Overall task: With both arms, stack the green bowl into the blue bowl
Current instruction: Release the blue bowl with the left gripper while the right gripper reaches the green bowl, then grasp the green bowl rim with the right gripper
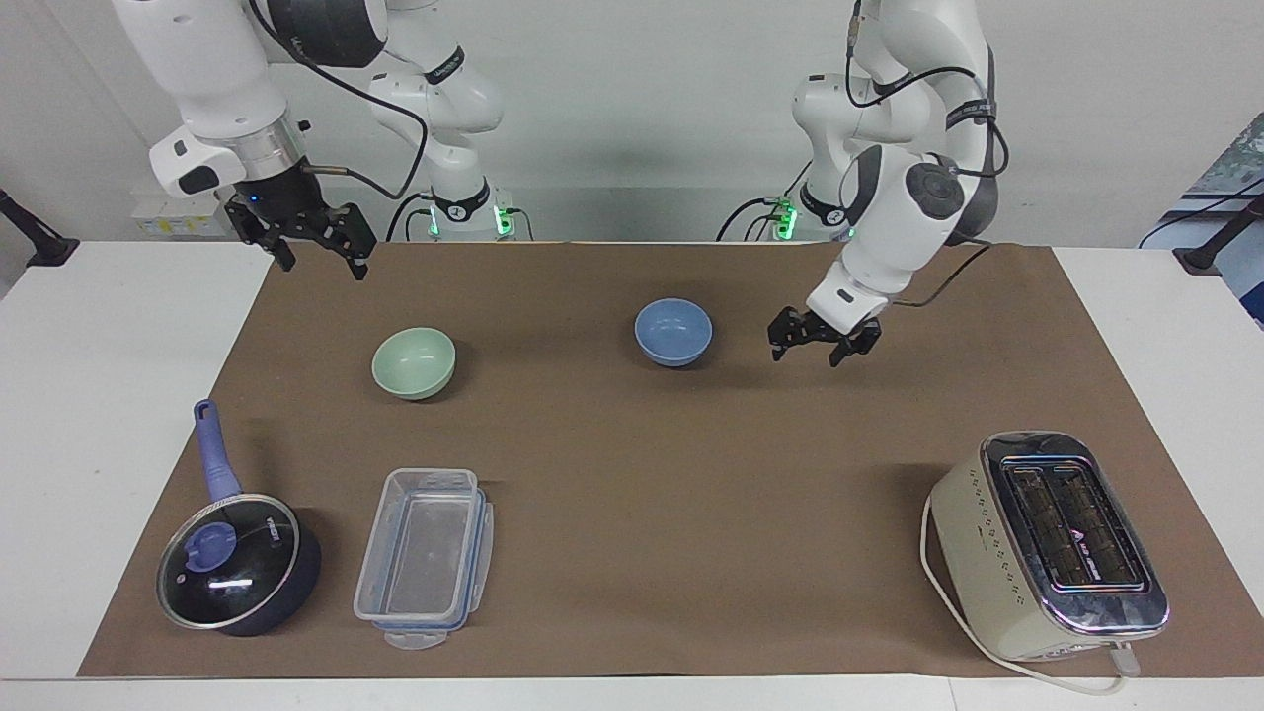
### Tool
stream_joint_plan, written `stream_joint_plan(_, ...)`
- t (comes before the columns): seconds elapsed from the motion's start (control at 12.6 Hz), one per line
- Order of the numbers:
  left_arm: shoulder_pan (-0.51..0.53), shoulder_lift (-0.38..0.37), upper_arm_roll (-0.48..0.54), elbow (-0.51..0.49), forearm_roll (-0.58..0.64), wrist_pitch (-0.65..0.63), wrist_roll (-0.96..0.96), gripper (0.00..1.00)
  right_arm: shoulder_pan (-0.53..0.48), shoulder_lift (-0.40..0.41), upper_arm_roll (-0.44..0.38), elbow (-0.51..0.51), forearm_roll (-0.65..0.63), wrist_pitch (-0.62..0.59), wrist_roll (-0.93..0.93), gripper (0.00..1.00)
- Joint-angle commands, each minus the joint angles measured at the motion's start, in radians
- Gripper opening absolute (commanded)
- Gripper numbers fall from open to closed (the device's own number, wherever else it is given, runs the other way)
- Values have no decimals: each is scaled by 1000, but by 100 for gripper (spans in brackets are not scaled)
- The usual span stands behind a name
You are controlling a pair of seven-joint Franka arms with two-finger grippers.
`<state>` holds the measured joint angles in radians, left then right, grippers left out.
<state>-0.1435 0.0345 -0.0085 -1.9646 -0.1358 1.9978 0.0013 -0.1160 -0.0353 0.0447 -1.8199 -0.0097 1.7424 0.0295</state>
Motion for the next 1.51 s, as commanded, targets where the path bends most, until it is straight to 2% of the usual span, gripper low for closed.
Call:
stream_joint_plan(0.0, 83, 4, -11, 79, 79, -109, 106, 100, -34, -43, 4, -191, 10, 158, -65, 100)
stream_joint_plan(0.24, 111, 7, -10, 203, 104, -264, 102, 100, -36, -22, 3, -341, 8, 320, -66, 100)
stream_joint_plan(0.4, 111, 10, -11, 312, 105, -374, 37, 100, -31, -25, 4, -380, 8, 338, -66, 100)
stream_joint_plan(0.56, 113, 13, -10, 384, 107, -476, 36, 100, -34, 20, 4, -401, 8, 368, -68, 100)
stream_joint_plan(0.71, 113, 10, -11, 405, 105, -498, 34, 100, -34, 35, 3, -447, 8, 439, -68, 100)
stream_joint_plan(0.95, 111, 4, -10, 395, 104, -495, 37, 100, -39, 95, 3, -457, 7, 488, -69, 100)
stream_joint_plan(1.11, 110, 2, -10, 395, 104, -495, 37, 100, -47, 97, 3, -460, 7, 488, -103, 98)
stream_joint_plan(1.27, 110, 4, -10, 395, 104, -495, 37, 100, -50, 97, 3, -460, 7, 476, -115, 80)
stream_joint_plan(1.43, 110, 4, -10, 395, 104, -495, 37, 100, -50, 95, 3, -460, 7, 465, -138, 56)
